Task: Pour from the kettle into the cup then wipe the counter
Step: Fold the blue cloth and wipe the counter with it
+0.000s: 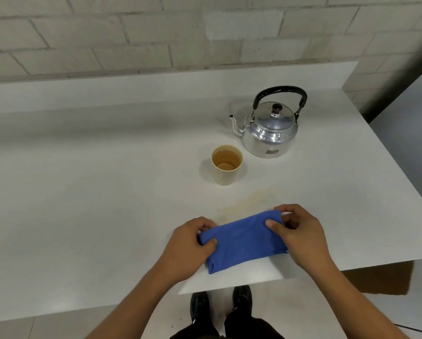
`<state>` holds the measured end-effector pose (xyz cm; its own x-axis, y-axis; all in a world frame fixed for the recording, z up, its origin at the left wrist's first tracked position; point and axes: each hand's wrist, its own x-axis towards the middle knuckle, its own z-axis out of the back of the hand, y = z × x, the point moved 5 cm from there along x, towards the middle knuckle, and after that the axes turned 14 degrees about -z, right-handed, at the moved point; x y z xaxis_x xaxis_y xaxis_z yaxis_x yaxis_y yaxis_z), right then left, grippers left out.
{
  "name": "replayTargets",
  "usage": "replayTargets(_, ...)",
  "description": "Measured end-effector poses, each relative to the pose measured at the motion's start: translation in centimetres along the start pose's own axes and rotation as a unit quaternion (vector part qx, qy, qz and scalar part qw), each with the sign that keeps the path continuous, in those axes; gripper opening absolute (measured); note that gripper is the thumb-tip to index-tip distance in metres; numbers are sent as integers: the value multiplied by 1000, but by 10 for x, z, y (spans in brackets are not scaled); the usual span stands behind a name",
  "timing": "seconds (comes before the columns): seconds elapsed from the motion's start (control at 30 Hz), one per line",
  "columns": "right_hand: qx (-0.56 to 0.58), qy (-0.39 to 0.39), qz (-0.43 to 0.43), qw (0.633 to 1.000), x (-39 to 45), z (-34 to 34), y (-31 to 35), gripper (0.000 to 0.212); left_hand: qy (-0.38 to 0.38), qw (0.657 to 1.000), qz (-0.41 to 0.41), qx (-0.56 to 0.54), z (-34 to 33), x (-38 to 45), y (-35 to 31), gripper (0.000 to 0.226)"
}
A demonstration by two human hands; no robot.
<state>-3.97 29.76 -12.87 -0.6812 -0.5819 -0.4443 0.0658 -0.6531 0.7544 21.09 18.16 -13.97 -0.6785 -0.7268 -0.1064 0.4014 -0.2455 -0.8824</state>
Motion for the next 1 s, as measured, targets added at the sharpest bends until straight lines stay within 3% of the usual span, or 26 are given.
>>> replayTargets(0.17,-72,-47,29,996,11,35,-6,30,17,1000,-7,-5,-31,2,-18,22)
replayTargets(0.33,-117,-43,37,992,25,47,-9,26,5,1000,-25,11,-34,0,-22,20)
replayTargets(0.5,-213,-133,124,960,16,37,4,26,-35,970,-171,172,-4,-4,-17,24)
replayTargets(0.6,-252,-157,132,946,-5,20,10,21,-30,943,-191,273,17,-6,0,40)
replayTargets(0.67,-319,-161,108,928,-18,5,10,31,-5,928,-179,327,25,-7,13,59)
replayTargets(0.8,-456,-152,79,873,-37,-19,3,74,26,914,-139,380,32,-11,40,85)
replayTargets(1.0,-403,-112,34,908,-37,-15,-19,101,35,895,-106,431,26,-15,55,89)
